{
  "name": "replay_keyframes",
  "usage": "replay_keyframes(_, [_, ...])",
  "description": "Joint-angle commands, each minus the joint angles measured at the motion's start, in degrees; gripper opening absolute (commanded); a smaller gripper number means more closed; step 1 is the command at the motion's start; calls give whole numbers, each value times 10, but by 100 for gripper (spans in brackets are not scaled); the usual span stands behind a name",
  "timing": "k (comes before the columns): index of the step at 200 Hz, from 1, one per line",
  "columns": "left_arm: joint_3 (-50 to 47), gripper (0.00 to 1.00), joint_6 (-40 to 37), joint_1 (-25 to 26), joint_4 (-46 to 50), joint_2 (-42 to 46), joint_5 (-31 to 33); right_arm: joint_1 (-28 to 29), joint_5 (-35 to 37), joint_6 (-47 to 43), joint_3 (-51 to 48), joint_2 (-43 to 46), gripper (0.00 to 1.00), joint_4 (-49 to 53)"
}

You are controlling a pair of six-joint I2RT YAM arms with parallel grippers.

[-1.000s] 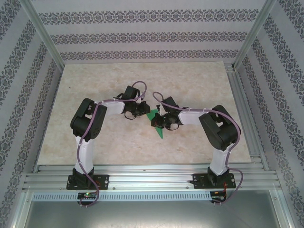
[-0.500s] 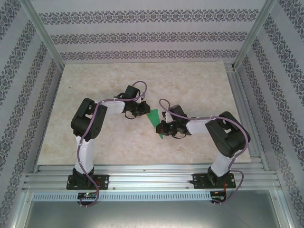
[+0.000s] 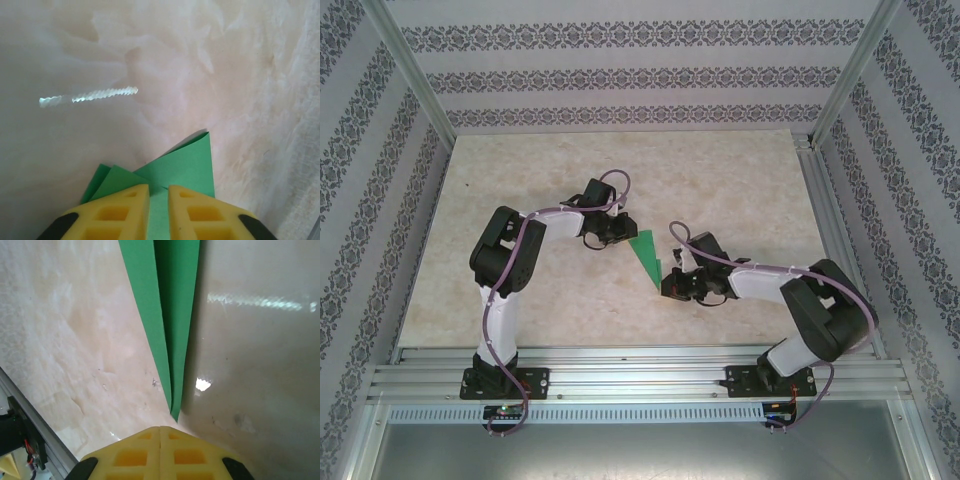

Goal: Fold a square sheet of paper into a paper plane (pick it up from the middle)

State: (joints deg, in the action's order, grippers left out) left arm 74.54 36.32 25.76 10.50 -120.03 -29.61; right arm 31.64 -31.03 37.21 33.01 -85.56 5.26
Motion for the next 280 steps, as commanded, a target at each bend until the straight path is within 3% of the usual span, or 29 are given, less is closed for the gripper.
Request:
replay_keyframes(1, [10,27,-27,2,48,-8,79,-18,82,-10,33,59,17,58])
replay_keyframes(36, [34,46,-41,30,102,47,146,-45,199,-2,40,127,41,73])
replay_keyframes(66, [51,62,-46,75,174,88,276,-61,310,5,38,163,61,91])
replay_keyframes(96, [70,71,-35,128,225,95,370,-80,355,16,18,186,78,75])
replay_keyframes(118, [96,73,-28,167,261,84,426,-95,365,17,3,200,85,70])
replay_keyframes(146, [143,73,-22,200,306,47,472,-114,355,16,-18,215,87,61])
replay_keyframes(201, [204,61,-15,214,363,-16,471,-133,336,13,-40,244,87,65])
replay_keyframes(280, [178,40,16,214,361,11,463,-143,319,7,-54,277,87,79])
